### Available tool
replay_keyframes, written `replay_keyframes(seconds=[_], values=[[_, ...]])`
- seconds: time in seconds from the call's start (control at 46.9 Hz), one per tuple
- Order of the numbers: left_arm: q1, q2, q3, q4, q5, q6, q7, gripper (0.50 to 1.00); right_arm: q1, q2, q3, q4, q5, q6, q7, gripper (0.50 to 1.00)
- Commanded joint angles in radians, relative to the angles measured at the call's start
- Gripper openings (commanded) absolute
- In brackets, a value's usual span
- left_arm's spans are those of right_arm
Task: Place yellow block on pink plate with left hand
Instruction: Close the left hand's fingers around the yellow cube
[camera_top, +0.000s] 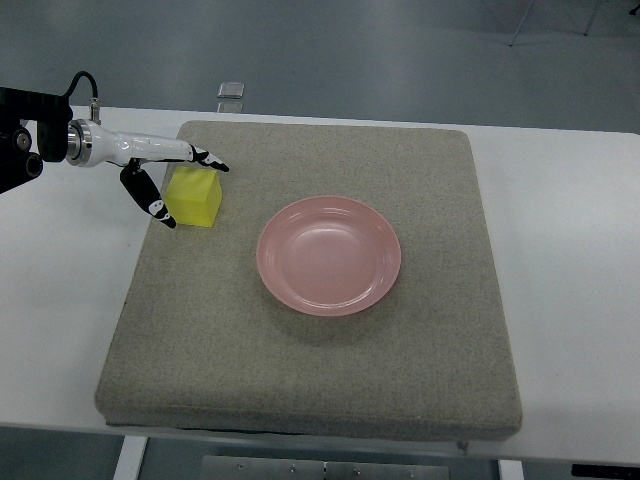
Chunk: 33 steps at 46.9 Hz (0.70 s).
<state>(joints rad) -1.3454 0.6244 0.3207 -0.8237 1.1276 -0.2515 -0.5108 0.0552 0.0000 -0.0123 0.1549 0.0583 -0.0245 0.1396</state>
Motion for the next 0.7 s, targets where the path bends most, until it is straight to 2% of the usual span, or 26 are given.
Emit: replay_keyframes(seconds=[0.0,0.064,0.149,0.32,0.426,0.533,0.618,0.682], values=[[0.002,0.0,0.001,0.012,0.003,-0.002,-0.002,0.934,0.0,0.0,0.0,0.0,0.0,0.0,0.0,0.924],[0.002,0.0,0.001,0.014,0.003,-0.002,-0.002,0.906,0.0,0.0,0.0,0.0,0.0,0.0,0.0,0.924],[0.008,0.0,0.001,0.014,0.005,-0.002,-0.002,0.896,0.0,0.0,0.0,0.0,0.0,0.0,0.0,0.924],[0.012,-0.008,0.0,0.014,0.005,-0.002,-0.002,0.829,0.0,0.0,0.0,0.0,0.0,0.0,0.0,0.924],[0.017,-0.014,0.0,0.014,0.005,-0.002,-0.002,0.81,0.0,0.0,0.0,0.0,0.0,0.0,0.0,0.924],[0.017,-0.014,0.001,0.018,0.005,-0.002,0.001,0.714,0.0,0.0,0.0,0.0,0.0,0.0,0.0,0.924],[0.017,-0.014,0.001,0.028,0.005,-0.002,0.003,0.587,0.0,0.0,0.0,0.0,0.0,0.0,0.0,0.924],[0.017,-0.014,0.001,0.037,0.005,-0.002,0.003,0.512,0.0,0.0,0.0,0.0,0.0,0.0,0.0,0.924]])
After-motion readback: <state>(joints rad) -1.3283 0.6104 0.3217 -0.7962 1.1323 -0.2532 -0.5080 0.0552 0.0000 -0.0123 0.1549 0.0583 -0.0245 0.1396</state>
